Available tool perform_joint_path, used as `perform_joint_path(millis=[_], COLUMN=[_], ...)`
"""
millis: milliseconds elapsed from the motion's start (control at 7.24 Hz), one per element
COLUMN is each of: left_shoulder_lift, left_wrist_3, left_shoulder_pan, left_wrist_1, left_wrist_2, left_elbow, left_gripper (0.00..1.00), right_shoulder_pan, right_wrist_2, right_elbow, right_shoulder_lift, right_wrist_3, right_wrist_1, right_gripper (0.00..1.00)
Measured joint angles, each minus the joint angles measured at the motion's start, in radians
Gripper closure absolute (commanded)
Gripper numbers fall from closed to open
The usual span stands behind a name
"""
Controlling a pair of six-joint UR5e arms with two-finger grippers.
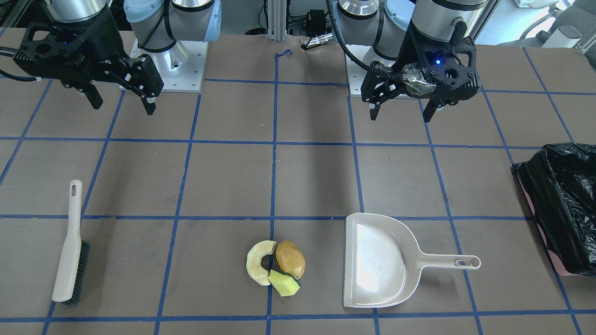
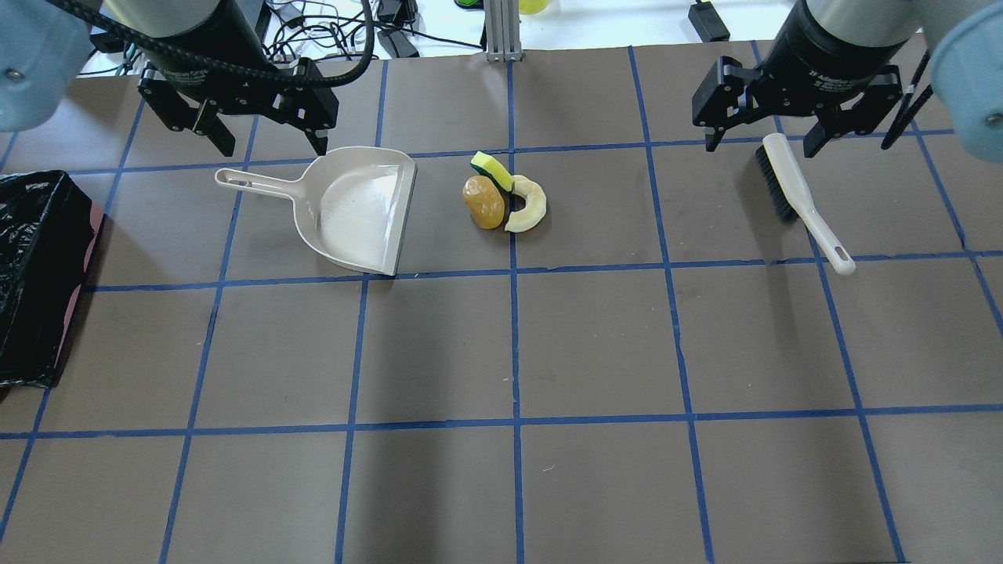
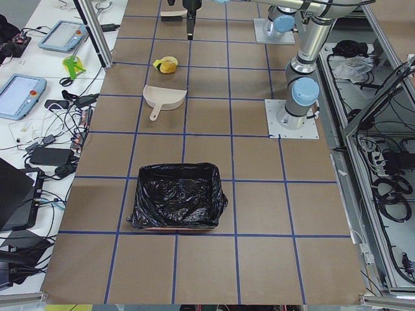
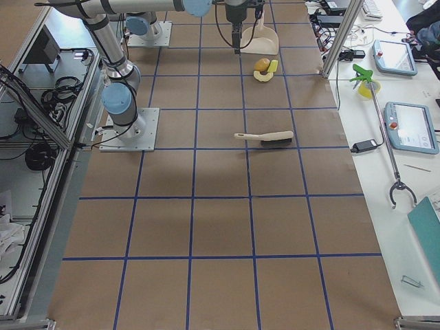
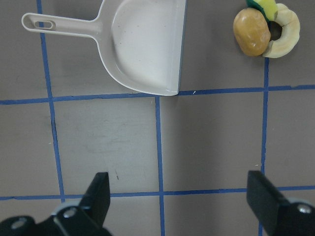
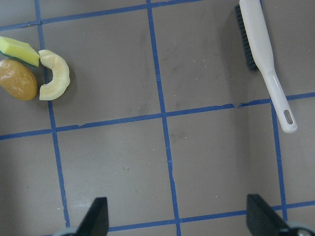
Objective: Sweep and dump trash into bin
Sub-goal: 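Move the left gripper to the dustpan handle while the right gripper approaches the brush handle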
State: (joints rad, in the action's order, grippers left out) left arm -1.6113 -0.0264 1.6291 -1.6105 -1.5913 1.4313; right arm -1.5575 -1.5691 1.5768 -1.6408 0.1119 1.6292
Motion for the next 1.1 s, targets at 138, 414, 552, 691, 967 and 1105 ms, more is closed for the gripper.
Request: perform_joint_path(millis=[138, 414, 552, 691, 967, 1105], left_shoulder_lift=[0.000, 0.000, -0.001, 0.001, 0.001, -0.009], left_wrist_3=[0.000, 0.004, 0.025, 0.065, 0.228, 0.346], left_shoulder_pan=[0.000, -0.002, -0.025, -0.080, -0.224, -0.283], left_wrist_1=[-0.001, 0.003, 0.006, 0.006, 0.008, 0.013], left_wrist_2=[0.006, 0.023, 0.019, 0.017, 0.020, 0.021], left_elbow=[-0.001, -0.001, 0.001, 0.005, 0.007, 0.005], left_gripper=[0.00, 0.00, 0.00, 0.00, 0.00, 0.00], right_shoulder_pan=[0.000, 0.001, 0.003, 0.006, 0.027, 0.053], right_wrist_2=[-0.001, 0.001, -0.001, -0.004, -0.010, -0.010], right_elbow=[0.000, 0.000, 0.002, 0.006, 0.011, 0.013], right_shoulder_lift=[-0.003, -0.003, -0.003, -0.001, 0.003, 0.005], right_wrist_3=[0.000, -0.003, -0.009, -0.040, -0.222, -0.274], right_wrist_1=[-0.011, -0.019, -0.021, -0.019, -0.011, -0.011], right_gripper=[0.00, 0.00, 0.00, 0.00, 0.00, 0.00])
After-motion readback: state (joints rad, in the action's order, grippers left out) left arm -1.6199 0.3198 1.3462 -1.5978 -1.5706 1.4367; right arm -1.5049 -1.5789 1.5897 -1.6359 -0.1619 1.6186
